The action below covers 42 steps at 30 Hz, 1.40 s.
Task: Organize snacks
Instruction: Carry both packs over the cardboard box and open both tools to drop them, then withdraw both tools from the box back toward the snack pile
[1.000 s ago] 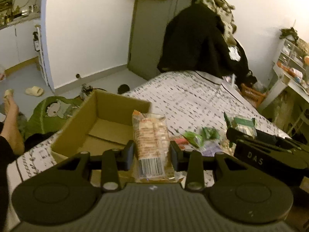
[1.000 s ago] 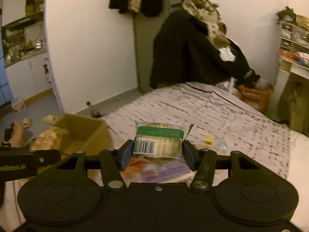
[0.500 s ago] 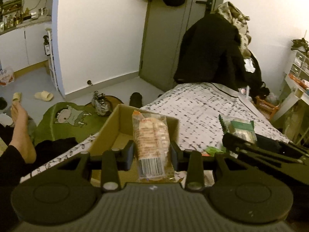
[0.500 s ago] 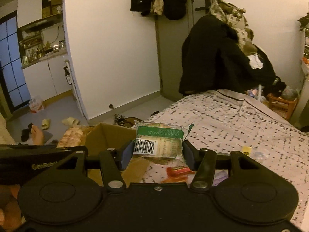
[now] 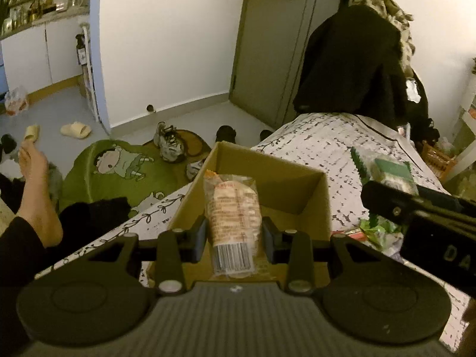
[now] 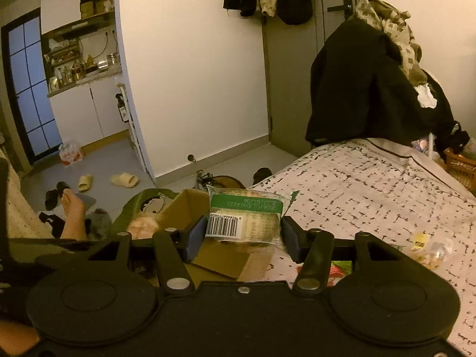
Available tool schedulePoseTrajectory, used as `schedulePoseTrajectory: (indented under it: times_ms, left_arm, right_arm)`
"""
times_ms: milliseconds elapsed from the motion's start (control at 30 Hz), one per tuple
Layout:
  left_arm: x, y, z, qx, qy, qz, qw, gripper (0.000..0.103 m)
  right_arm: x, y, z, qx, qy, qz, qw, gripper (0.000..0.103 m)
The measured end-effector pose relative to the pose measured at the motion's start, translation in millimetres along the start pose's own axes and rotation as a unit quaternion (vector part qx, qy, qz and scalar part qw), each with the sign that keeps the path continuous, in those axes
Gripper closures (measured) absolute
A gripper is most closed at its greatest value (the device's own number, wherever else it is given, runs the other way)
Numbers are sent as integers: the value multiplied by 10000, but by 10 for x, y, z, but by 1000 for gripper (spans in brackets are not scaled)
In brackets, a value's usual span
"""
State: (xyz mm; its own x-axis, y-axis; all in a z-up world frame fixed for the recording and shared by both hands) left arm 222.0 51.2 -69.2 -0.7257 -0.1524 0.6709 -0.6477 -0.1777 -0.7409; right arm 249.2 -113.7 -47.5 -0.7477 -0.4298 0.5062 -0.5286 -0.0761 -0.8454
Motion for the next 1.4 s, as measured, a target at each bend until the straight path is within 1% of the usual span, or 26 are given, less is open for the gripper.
schedulePoseTrajectory:
  times_ms: [67,133,167,200,267,300,333,367,433,467,533,600,667,733,767,800,867,900,1033,1100,1167,1267,1400]
  left_arm:
    - [-88,14,-15,-5,3,-31,10000,66]
    - [-125,29,-61,117,-89,-29,9999,64]
    - [-124,38,-81,126,-135,17,9998,60]
    - [-115,49,-105,145,-139,73,9998,58]
    - [-99,62,-148,192,-182,51,9996,50]
    - [-81,61,-160,162,-206,60,9996,50]
    - [-41,57,-171,111,-160,143,9997,46]
    - [12,61,-193,101,-98,250,9996,38]
    - [103,56,-250,183,-150,327,9992,30]
    - [157,53,-282,211,-227,373,9988,29]
    - [216,40,-328,184,-238,480,9984,29]
    - [287,45,-386,277,-431,535,9973,28]
    - [339,72,-428,323,-480,549,9968,22]
    - [353,85,-461,358,-542,498,9966,22]
    - [368,93,-478,388,-584,472,9964,22]
    - [387,104,-491,411,-604,471,9962,22]
    - [428,117,-506,406,-604,504,9961,22]
    - [438,119,-508,417,-618,491,9960,22]
    - [509,122,-478,423,-478,490,9968,18]
    - [539,133,-476,426,-427,415,9973,18]
    - [563,150,-459,444,-436,371,9974,17]
    - [623,157,-430,484,-431,364,9972,17]
    - [702,187,-348,442,-378,437,9973,12]
  right_arm:
    - [-29,4,-35,3,-30,-1,10000,49]
    - [-55,3,-62,-53,-25,-18,10000,49]
    - [-65,10,-74,-69,-27,-13,10000,49]
    - [-75,29,-94,-51,-49,-25,10000,49]
    - [-105,59,-113,-53,-106,-58,9999,48]
    - [-127,64,-116,-84,-129,-91,9998,49]
    - [-145,62,-122,-101,-114,-114,9998,49]
    - [-155,50,-125,-135,-95,-111,9998,49]
    - [-156,29,-106,-232,-124,-76,9996,49]
    - [-168,24,-109,-241,-99,-77,9996,49]
    - [-187,34,-132,-188,-137,-113,9997,49]
    - [-202,47,-168,-210,-212,-159,9994,49]
    - [-200,65,-220,-132,-242,-159,9995,48]
    - [-215,70,-261,-73,-240,-182,9995,44]
    - [-223,71,-281,-33,-212,-194,9996,37]
    - [-222,67,-286,-24,-201,-196,9996,26]
    - [-176,43,-262,-113,-152,-87,9998,16]
    - [-150,31,-237,-158,-122,-33,9998,13]
    - [-52,-9,-96,-272,66,-25,9996,11]
    - [30,-9,-22,-222,116,-13,9997,6]
    - [104,4,52,-225,219,16,9995,5]
    - [209,17,186,-324,311,-13,9990,4]
    - [370,41,326,-422,360,-46,9985,3]
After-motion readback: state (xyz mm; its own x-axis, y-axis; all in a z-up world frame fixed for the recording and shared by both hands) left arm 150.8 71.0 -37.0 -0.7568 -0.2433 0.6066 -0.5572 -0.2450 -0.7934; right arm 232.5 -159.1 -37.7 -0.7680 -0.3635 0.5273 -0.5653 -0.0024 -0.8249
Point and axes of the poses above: each gripper's, at about its wrist camera, not at the fingertips, and x roughly against the way its jaws point, z to its right, y to its underside, the point moved 2 cm from there along -x, roughly the way its jaws point, and after that the axes turned 7 degrees about -x, right-handed, at the moved point
